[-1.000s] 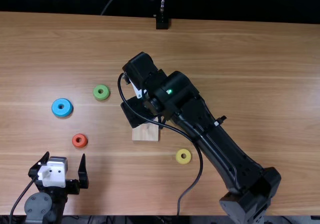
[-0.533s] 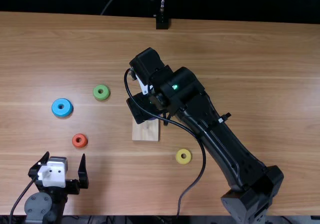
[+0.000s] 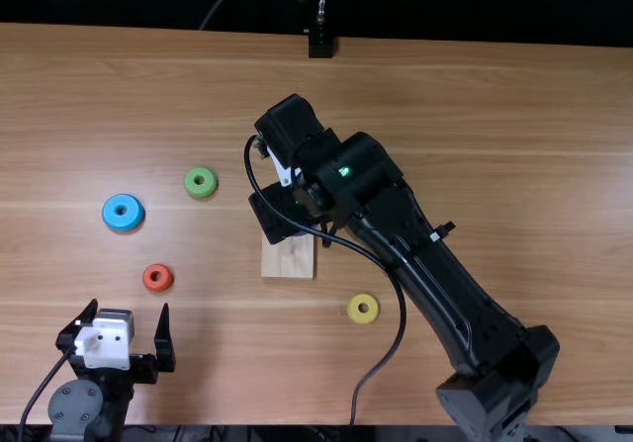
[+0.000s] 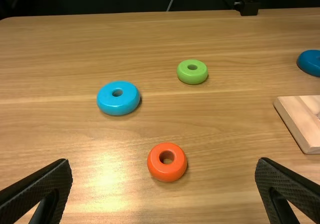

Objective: Build the Hanoi tower: stack the rings onto the peg from bottom to top in this color order: purple, dark blue, light blue, dark green, light green, yellow, orange.

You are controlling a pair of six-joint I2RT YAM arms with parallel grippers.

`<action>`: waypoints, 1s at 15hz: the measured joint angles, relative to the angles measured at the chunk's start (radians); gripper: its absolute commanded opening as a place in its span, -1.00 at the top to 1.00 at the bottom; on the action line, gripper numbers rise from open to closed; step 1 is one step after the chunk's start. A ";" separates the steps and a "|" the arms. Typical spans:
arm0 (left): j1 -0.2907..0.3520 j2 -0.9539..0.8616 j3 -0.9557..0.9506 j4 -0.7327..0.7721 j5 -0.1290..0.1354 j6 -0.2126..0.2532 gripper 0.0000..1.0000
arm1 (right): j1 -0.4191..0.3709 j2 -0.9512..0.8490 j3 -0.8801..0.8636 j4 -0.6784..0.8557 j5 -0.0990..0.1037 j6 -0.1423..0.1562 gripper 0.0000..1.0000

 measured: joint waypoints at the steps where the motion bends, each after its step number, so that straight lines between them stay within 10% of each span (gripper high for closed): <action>1: 0.000 0.000 0.000 0.000 0.000 0.000 -1.00 | 0.000 0.000 0.000 0.000 0.000 0.000 1.00; 15: 0.000 0.000 0.000 0.000 0.000 0.000 -1.00 | 0.000 0.018 0.039 -0.045 0.000 0.005 1.00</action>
